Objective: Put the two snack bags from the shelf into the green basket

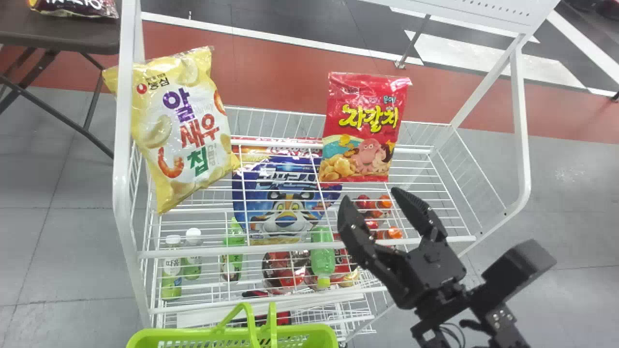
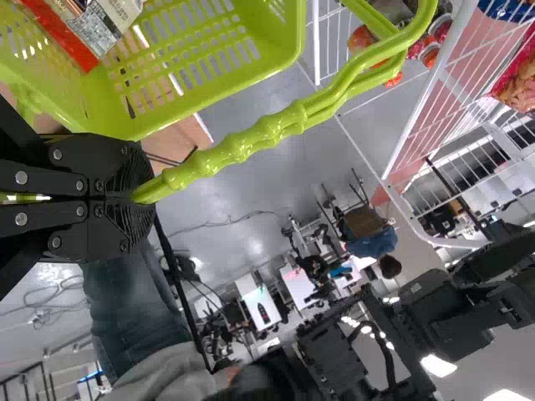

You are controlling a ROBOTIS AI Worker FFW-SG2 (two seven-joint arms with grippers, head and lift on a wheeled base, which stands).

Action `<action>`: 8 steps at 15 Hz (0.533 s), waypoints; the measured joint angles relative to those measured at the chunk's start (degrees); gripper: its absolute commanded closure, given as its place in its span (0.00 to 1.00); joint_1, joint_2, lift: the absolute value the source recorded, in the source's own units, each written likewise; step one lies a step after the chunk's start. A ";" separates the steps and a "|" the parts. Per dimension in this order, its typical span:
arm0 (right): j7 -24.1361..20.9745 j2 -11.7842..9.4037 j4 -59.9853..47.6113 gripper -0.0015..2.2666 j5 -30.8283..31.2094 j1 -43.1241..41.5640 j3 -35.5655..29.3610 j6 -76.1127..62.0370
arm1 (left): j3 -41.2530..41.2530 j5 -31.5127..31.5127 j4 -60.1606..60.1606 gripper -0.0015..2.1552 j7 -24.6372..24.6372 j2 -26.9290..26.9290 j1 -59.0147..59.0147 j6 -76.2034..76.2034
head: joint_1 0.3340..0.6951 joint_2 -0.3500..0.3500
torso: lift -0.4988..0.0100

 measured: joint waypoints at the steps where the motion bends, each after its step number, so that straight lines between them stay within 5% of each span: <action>1: -2.26 0.00 0.79 0.03 0.51 0.46 0.78 -0.94 | 0.06 0.05 0.20 0.84 -0.02 0.00 -0.11 -0.28 | 1.00 0.00 | 0.96; 8: -10.10 0.00 0.57 0.03 4.22 1.41 4.24 -1.09 | 0.32 0.58 0.89 0.84 -0.42 0.08 -0.70 -0.69 | 1.00 0.00 | 0.96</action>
